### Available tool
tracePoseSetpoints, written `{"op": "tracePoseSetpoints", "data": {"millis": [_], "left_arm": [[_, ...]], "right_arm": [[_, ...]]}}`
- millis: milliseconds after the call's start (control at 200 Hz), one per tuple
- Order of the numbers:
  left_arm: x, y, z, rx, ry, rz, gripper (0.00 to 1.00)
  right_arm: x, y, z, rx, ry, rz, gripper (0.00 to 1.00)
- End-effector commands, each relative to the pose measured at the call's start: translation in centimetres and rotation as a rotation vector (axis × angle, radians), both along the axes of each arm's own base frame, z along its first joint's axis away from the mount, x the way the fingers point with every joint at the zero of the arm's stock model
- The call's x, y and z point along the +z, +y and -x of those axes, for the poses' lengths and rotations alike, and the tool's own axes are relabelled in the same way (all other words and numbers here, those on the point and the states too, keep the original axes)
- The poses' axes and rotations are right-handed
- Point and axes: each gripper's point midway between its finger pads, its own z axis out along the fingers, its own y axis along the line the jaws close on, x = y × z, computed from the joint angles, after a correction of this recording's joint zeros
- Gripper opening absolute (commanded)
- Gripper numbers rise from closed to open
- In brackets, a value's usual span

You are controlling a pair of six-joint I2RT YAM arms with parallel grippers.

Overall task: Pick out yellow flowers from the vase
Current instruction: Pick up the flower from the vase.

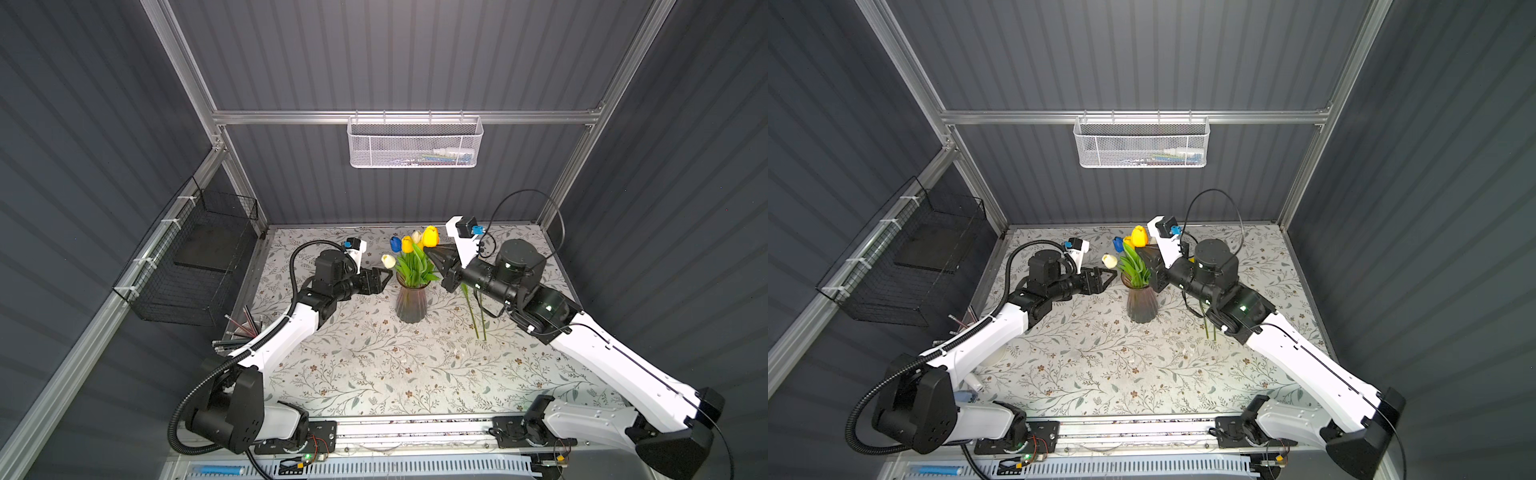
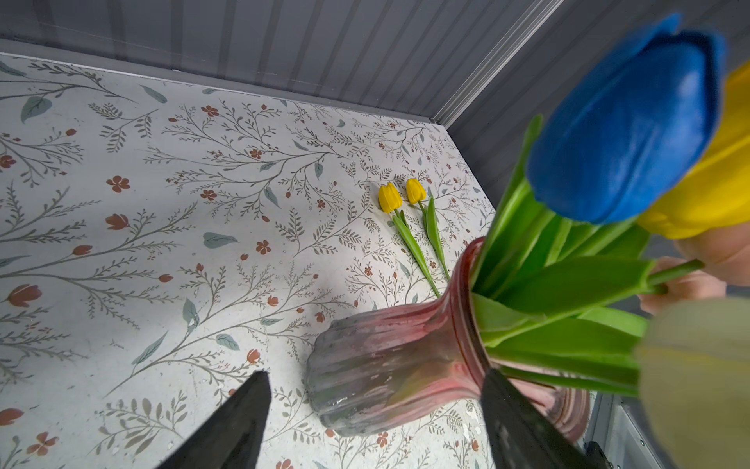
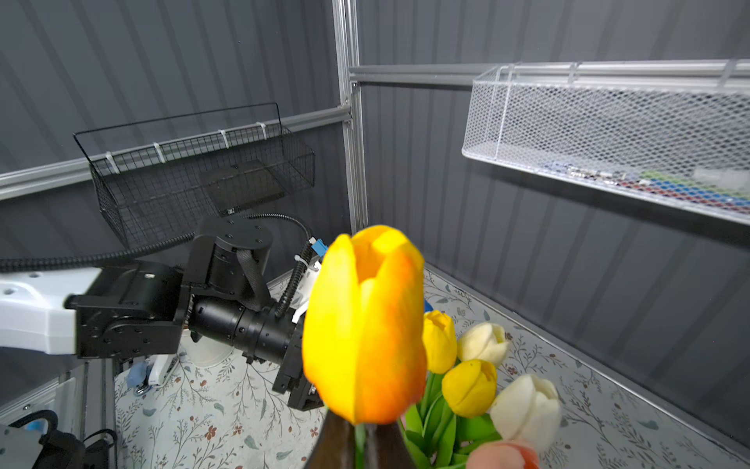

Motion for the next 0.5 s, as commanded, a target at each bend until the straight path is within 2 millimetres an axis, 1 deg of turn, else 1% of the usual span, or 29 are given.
{"op": "tracePoseSetpoints", "data": {"millis": [0, 110, 300, 365, 495], "left_arm": [[1.5, -0.5, -0.5, -0.006, -0.027, 0.026, 0.83], [1.5, -0.5, -0.6, -0.005, -0.024, 0.028, 0.83], [1.5, -0.6, -0.8, -0.003, -0.022, 0.029, 0.83], [1.5, -0.5, -0.8, 0.001, -0.021, 0.029, 0.83], [1.4, -0.5, -1.0, 0.011, -0.018, 0.03, 0.83]], "right_arm": [[4.7, -2.0, 2.0, 0.005, -0.096, -0.072, 0.08], [7.0, -3.5, 3.3, -0.007, -0.14, -0.111, 0.08], [10.2, -6.0, 5.2, -0.035, -0.177, -0.165, 0.08], [11.1, -6.8, 6.0, -0.039, -0.185, -0.184, 0.08], [12.1, -8.5, 6.4, -0.097, -0.183, -0.197, 0.06]]}}
